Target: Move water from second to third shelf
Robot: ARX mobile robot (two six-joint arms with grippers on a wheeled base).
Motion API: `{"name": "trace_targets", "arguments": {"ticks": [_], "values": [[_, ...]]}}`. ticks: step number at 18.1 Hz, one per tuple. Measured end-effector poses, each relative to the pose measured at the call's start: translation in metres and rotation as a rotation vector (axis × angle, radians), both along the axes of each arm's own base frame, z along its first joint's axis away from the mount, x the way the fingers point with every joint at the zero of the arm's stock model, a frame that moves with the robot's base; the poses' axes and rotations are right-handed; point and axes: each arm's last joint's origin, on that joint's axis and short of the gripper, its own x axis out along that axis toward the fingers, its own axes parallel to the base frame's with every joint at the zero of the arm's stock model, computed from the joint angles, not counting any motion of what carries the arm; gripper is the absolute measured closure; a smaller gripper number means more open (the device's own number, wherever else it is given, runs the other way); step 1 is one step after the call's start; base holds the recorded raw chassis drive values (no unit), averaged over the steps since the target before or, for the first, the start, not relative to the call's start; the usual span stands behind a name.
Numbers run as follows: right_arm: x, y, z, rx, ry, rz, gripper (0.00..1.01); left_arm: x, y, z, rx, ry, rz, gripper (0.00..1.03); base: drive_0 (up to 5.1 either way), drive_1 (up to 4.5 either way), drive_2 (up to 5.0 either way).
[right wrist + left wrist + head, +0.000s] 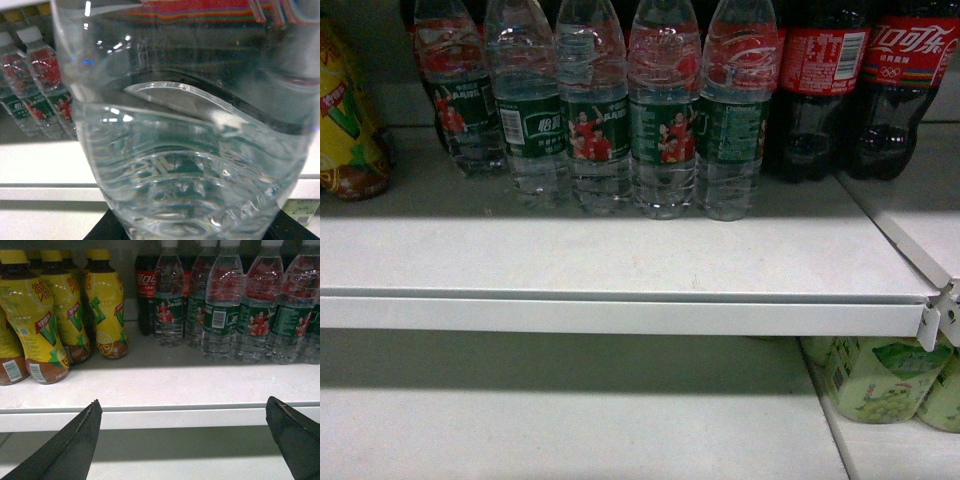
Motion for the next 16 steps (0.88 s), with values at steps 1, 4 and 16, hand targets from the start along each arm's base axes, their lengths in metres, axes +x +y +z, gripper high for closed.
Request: {"name": "trace_targets", "arguments": {"ticks": [1, 4, 16], "values": [[-0.001, 0.0002, 0.0039, 0.0, -0.012, 0.001, 0.62, 0.0, 0.0, 0.0, 0.0, 0.0, 0.0, 0.05, 0.0, 0.0, 0.0], [-0.0059, 0.0017, 0.008, 0.005, -0.02, -0.002, 0.62, 0.0, 0.0, 0.0, 0.0, 0.0, 0.0, 0.05, 0.0, 0.0, 0.0], [-0.0101, 0.0016, 0.0109, 0.007, -0.041, -0.009, 0.62, 0.0, 0.0, 0.0, 0.0, 0.0, 0.0, 0.05, 0.0, 0.0, 0.0]]}}
